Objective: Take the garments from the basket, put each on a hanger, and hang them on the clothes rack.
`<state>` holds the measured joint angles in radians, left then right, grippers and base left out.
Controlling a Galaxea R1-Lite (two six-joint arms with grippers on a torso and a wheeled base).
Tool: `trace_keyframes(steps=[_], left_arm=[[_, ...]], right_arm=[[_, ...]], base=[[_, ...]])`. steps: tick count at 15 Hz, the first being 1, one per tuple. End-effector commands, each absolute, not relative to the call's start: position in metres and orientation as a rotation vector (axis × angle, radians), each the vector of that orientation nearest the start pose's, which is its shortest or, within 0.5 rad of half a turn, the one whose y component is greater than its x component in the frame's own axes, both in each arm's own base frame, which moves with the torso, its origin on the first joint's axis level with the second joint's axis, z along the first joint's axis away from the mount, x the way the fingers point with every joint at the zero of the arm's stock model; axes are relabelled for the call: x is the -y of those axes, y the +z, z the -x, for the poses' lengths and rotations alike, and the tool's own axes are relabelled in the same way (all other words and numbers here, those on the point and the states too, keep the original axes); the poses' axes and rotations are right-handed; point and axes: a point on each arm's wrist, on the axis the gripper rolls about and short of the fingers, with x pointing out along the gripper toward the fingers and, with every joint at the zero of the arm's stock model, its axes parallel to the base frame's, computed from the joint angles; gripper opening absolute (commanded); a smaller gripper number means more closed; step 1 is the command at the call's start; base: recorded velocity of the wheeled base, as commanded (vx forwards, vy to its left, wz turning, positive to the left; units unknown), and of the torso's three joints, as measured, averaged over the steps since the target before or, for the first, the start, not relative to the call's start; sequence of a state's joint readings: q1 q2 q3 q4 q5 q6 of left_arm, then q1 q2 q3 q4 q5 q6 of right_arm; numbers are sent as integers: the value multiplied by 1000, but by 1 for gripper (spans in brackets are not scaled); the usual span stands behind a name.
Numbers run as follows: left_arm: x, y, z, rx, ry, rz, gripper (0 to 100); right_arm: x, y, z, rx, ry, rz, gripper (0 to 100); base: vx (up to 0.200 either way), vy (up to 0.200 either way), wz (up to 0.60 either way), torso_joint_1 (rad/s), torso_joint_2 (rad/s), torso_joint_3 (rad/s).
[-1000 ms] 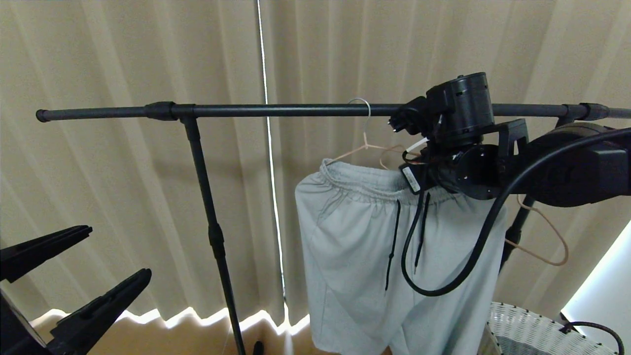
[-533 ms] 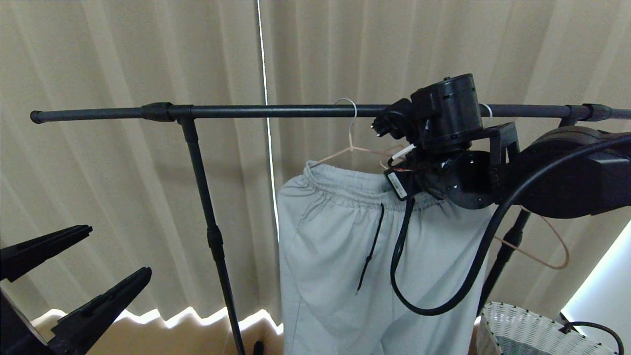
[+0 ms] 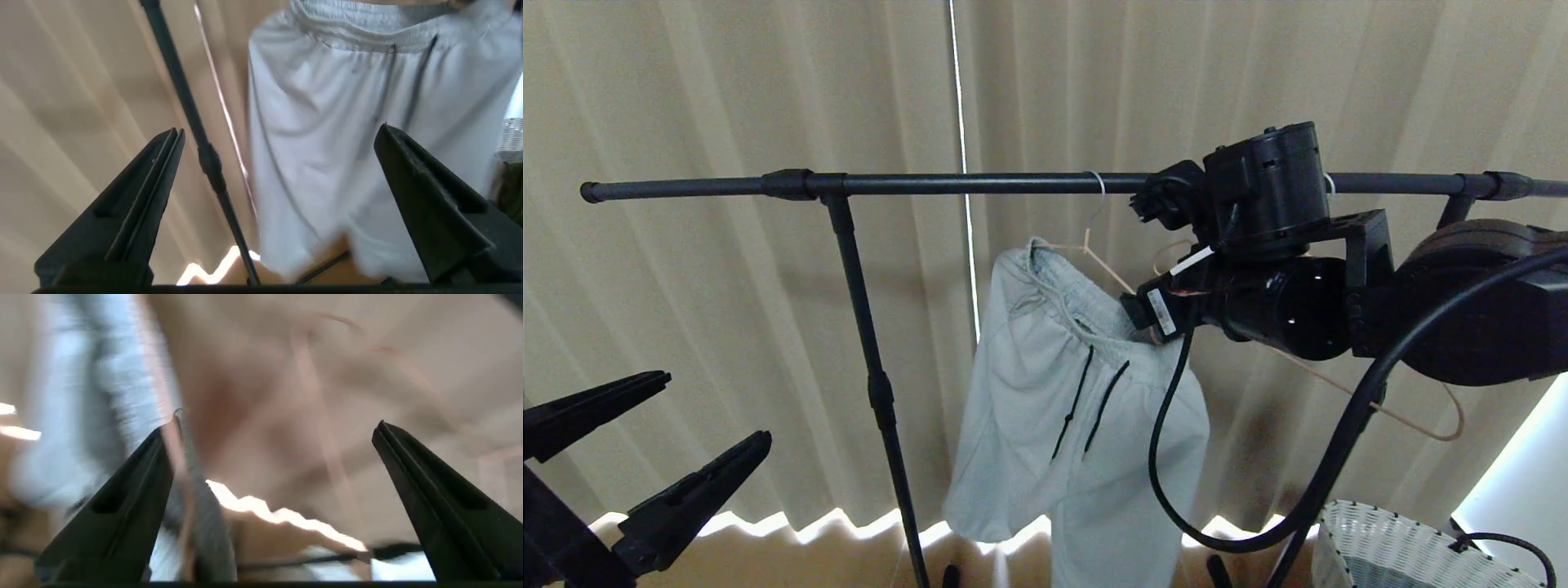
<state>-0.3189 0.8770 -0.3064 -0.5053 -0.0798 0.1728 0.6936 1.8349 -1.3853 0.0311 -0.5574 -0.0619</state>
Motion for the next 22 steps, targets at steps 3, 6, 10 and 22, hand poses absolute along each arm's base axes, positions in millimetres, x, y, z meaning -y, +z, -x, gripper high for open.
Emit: trace_keyframes(steps=[3, 6, 10, 22], left_arm=[[32, 191, -95, -44, -397, -180, 100], [33, 188, -98, -68, -402, -184, 100], [35, 184, -101, -89, -409, -195, 100], [35, 179, -103, -119, -403, -196, 100]], right_arm=[[-212, 235, -272, -388, 198, 277, 100], [-189, 250, -243, -317, 238, 224, 100], [-128, 255, -193, -339, 169, 275, 100], [-40, 203, -133, -464, -40, 416, 100]], base=[[0, 0, 0, 0, 0, 0], [0, 0, 0, 0, 0, 0], [0, 0, 0, 0, 0, 0], [-17, 0, 0, 0, 1, 1]])
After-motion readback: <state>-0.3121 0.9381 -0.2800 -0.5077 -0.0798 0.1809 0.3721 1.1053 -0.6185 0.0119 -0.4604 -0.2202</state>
